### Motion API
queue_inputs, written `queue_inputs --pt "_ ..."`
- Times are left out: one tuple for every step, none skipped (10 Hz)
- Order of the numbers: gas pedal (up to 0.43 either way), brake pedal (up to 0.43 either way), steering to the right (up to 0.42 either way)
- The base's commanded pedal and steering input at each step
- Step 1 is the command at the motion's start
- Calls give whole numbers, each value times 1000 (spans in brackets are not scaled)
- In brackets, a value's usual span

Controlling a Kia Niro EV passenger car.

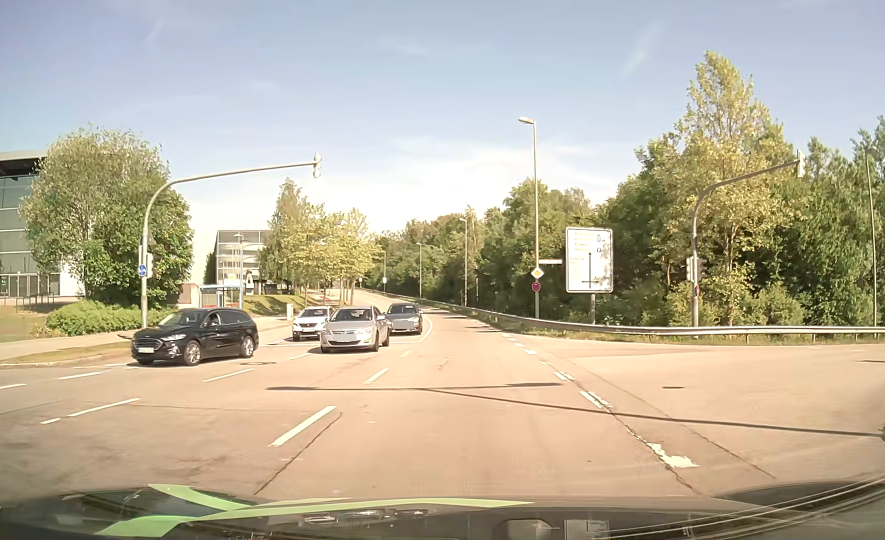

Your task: Follow the waypoints while adhering to traffic rules and regulations

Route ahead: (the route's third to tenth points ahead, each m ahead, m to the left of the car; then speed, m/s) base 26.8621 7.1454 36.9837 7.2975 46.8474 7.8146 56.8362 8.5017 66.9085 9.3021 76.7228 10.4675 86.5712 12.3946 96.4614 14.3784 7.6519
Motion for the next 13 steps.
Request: queue_inputs --pt "130 0 -9" --pt "98 0 -9" --pt "87 0 -10" --pt "87 0 -10" --pt "87 0 -10" --pt "87 0 -9" --pt "87 0 -10" --pt "87 0 -10" --pt "98 0 -9" --pt "110 0 -9" --pt "118 0 -9" --pt "150 0 -9" --pt "169 0 -9"
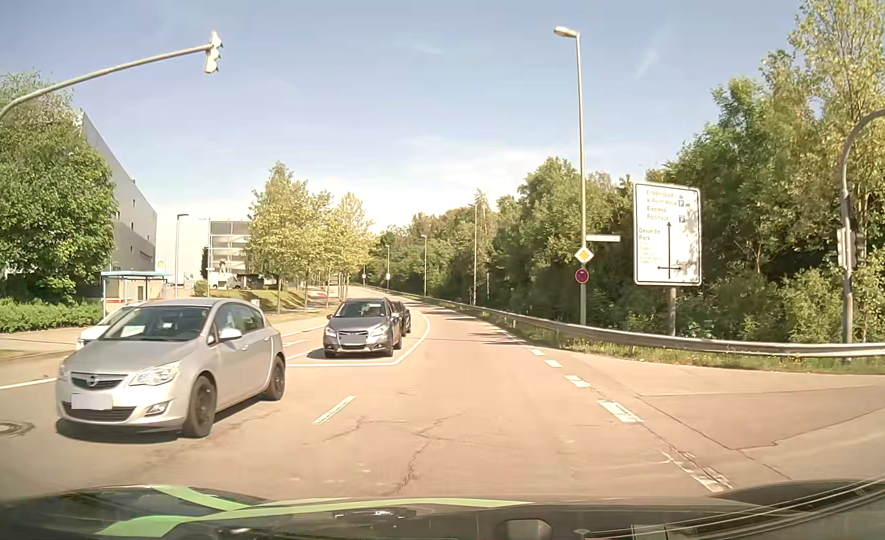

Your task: Follow the waypoints while adhering to traffic rules and regulations

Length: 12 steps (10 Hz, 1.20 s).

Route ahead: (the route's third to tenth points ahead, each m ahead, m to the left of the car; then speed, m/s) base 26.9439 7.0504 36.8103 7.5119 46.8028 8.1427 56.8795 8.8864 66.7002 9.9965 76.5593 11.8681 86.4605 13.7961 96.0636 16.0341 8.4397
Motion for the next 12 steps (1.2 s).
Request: queue_inputs --pt "177 0 -8" --pt "177 0 -8" --pt "177 0 -8" --pt "177 0 -8" --pt "177 0 -8" --pt "169 0 -7" --pt "169 0 -8" --pt "169 0 -8" --pt "169 0 -8" --pt "157 0 -8" --pt "150 0 -8" --pt "150 0 -8"
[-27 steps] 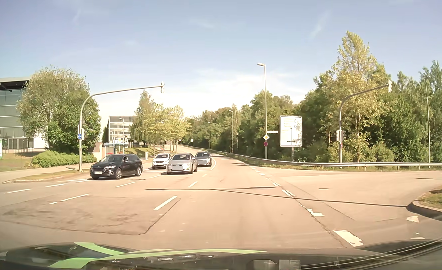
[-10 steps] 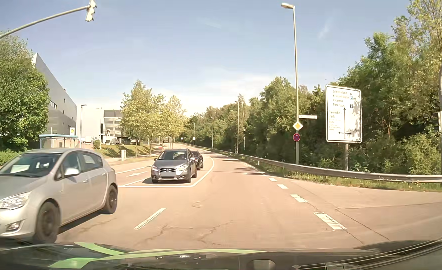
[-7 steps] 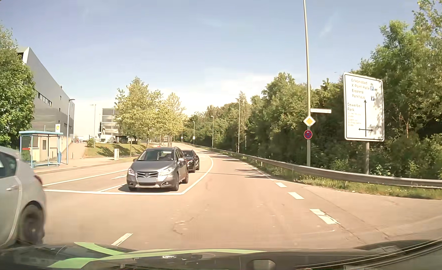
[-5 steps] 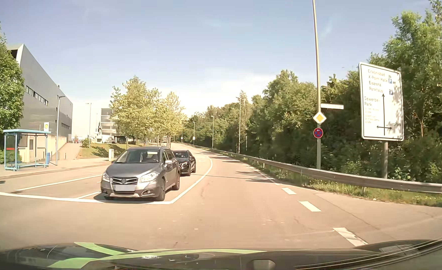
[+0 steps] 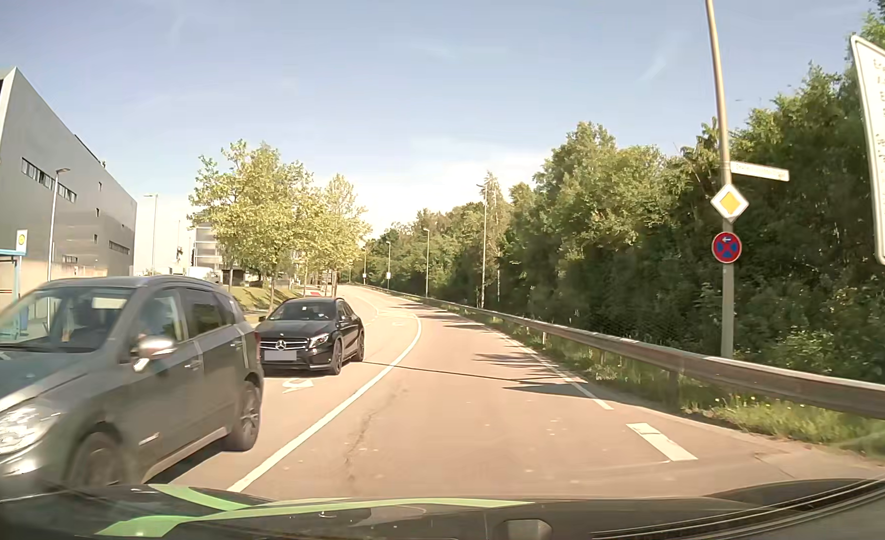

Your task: Follow the waypoints while adhering to traffic rules and regulations

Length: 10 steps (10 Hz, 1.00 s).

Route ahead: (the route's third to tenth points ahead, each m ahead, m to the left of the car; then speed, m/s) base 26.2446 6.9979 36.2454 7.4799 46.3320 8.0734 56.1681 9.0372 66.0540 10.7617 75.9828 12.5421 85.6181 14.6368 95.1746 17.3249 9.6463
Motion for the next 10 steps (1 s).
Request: queue_inputs --pt "138 0 -8" --pt "138 0 -8" --pt "118 0 -8" --pt "118 0 -9" --pt "118 0 -9" --pt "118 0 -9" --pt "118 0 -9" --pt "118 0 -9" --pt "118 0 -10" --pt "118 0 -11"
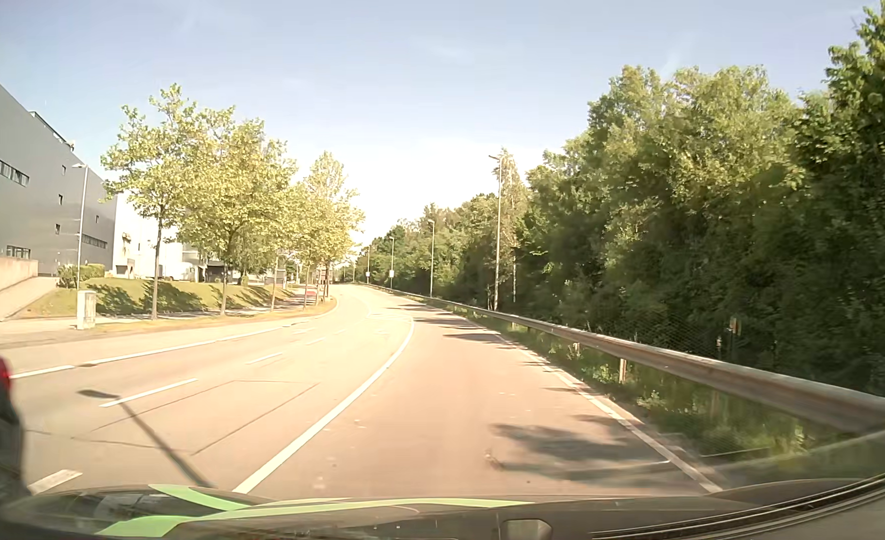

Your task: Follow the waypoints while adhering to traffic rules and regulations

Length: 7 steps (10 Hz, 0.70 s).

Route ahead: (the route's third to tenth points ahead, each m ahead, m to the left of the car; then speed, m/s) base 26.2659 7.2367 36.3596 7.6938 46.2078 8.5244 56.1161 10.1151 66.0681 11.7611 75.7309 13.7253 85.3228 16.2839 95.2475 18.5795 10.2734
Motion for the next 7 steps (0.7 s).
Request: queue_inputs --pt "118 0 -11" --pt "118 0 -11" --pt "118 0 -10" --pt "118 0 -10" --pt "118 0 -11" --pt "118 0 -11" --pt "118 0 -12"
